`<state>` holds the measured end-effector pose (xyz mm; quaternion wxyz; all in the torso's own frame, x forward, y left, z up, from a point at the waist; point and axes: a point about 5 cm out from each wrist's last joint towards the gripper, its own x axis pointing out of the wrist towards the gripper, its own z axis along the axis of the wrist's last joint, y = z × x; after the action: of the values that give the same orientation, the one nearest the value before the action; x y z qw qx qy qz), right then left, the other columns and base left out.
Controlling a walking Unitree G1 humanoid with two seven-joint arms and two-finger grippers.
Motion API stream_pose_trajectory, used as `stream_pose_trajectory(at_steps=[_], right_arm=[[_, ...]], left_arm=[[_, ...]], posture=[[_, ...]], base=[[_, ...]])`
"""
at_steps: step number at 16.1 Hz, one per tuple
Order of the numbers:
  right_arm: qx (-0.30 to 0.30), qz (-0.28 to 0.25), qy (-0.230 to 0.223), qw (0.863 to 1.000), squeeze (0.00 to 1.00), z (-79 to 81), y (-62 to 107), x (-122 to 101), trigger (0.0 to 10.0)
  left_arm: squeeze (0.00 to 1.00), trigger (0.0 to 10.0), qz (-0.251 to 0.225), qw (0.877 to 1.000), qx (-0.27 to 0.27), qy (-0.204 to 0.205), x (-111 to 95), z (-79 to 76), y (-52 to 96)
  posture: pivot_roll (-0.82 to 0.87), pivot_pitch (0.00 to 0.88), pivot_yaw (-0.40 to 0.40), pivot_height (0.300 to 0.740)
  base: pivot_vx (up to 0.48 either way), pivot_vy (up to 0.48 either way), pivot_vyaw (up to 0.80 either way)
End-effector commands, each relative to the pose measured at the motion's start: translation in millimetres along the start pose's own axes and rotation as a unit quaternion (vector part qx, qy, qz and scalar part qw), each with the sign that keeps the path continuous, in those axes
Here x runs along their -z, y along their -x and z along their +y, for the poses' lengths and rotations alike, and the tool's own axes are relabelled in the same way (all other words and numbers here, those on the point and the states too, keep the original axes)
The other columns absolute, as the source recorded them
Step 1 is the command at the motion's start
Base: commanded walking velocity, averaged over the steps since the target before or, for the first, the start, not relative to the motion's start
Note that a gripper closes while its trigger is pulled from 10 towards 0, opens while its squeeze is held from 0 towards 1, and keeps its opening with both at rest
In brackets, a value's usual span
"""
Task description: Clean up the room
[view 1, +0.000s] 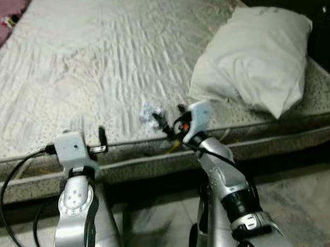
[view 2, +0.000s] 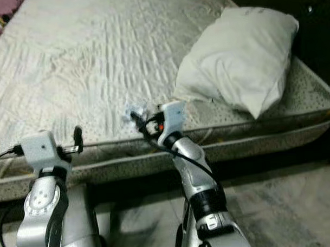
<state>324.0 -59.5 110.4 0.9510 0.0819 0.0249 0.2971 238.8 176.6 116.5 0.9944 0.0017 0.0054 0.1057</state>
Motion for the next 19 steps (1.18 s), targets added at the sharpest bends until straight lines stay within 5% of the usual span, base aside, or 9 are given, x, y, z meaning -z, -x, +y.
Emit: stream_pose_trajectory(at_steps=[1,8,17,18,19], right_arm=[[-0.016,0.008,0.006,1.0,0.0,5.6,-5.7,-0.9,10.0],[-0.012,0.022,0.037,0.999,0.0,30.8,-46.0,-4.4,10.0],[0.074,0.032,0.087,0.993,0.0,40.8,-66.5,-15.9,10.0],[0.084,0.032,0.086,0.992,0.0,41.1,-67.4,-16.8,6.8],[0.086,0.029,0.08,0.993,0.0,43.7,-69.0,-18.4,0.0]], left_arm=[[0.0,10.0,-0.004,1.0,-0.013,-0.011,-4.4,5.2,2.7],[0.0,10.0,0.018,0.998,-0.054,-0.026,-8.0,26.2,39.7],[0.0,10.0,0.036,0.996,-0.072,-0.03,-11.1,30.8,53.7],[0.0,10.0,0.036,0.996,-0.073,-0.029,-11.1,29.9,53.4],[0.0,10.0,0.036,0.996,-0.074,-0.028,-11.1,29.4,53.2]], posture=[[0.05,0.123,-0.028,0.461],[0.16,0.22,-0.057,0.461],[0.2,0.25,-0.077,0.461],[0.2,0.249,-0.081,0.461],[0.2,0.246,-0.084,0.461]], base=[[0.0,0.0,0.0],[0.0,0.0,0.0],[0.0,0.0,0.0],[0.0,0.0,0.0],[0.0,0.0,0.0]])
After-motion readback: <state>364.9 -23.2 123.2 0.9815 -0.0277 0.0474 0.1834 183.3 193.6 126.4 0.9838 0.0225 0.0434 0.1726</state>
